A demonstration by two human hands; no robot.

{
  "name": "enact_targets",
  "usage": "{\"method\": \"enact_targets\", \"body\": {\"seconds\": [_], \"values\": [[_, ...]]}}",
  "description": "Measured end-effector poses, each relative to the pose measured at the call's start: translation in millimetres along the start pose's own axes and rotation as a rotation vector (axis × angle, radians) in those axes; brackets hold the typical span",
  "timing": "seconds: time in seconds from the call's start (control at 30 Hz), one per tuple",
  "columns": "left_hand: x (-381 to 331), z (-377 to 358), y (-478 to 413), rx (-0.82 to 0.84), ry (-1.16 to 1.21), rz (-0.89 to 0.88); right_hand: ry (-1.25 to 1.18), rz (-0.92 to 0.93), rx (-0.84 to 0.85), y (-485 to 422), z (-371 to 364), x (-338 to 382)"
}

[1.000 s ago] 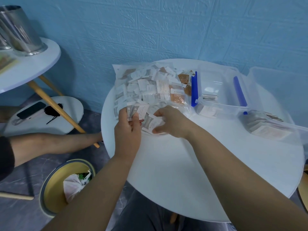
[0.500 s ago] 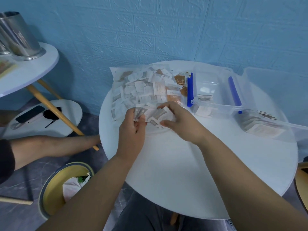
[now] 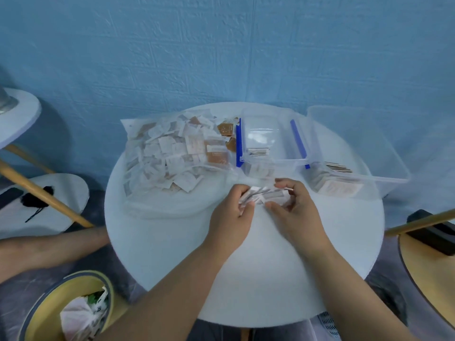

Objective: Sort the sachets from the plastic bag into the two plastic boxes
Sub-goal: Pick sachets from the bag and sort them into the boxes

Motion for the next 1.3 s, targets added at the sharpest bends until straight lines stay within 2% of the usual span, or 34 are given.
{"method": "enact_targets", "body": {"seconds": [0.17,0.33,0.5,0.63,0.83,0.97,1.03,1.17,1.23,1.3], "values": [[-8,-7,2,0.055,-0.095,-0.096,0.091,0.074,0.152,1,-14,-3],[-15,-4,4,-0.041,-0.191,-0.178,0.170,0.143,0.284,-1,-31,2],[-5,4,3,-0.086,-0.058,-0.083,-0.012,0.021,0.227,-8,-28,-2],[-6,1,2,-0.059,-0.100,-0.099,-0.124,-0.055,0.253,-3,-31,3],[-4,-2,3,-0.103,-0.139,-0.112,-0.123,-0.086,0.117,-2,-33,4],[5,10,5,-0.220,-0.098,0.004,-0.082,-0.058,0.116,-4,-36,5],[6,11,5,-0.232,-0.152,0.011,-0.051,-0.037,0.174,-3,-41,5],[4,-1,-1,-0.108,-0.345,-0.068,0.120,0.027,0.338,0,-51,4],[7,-6,-1,-0.037,-0.448,-0.047,0.213,0.085,0.374,0,-52,7],[6,-5,0,-0.031,-0.433,-0.062,0.303,0.134,0.375,-3,-47,9]]}}
Point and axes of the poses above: each hand's wrist, its own y-axis away from the middle knuckle, its own z-axis out of the back of the hand, x = y × z, the point moved 8 cm from there along -y, towards the middle knuckle, and after that the axes turned 7 degrees about x, right-handed, at the moved point
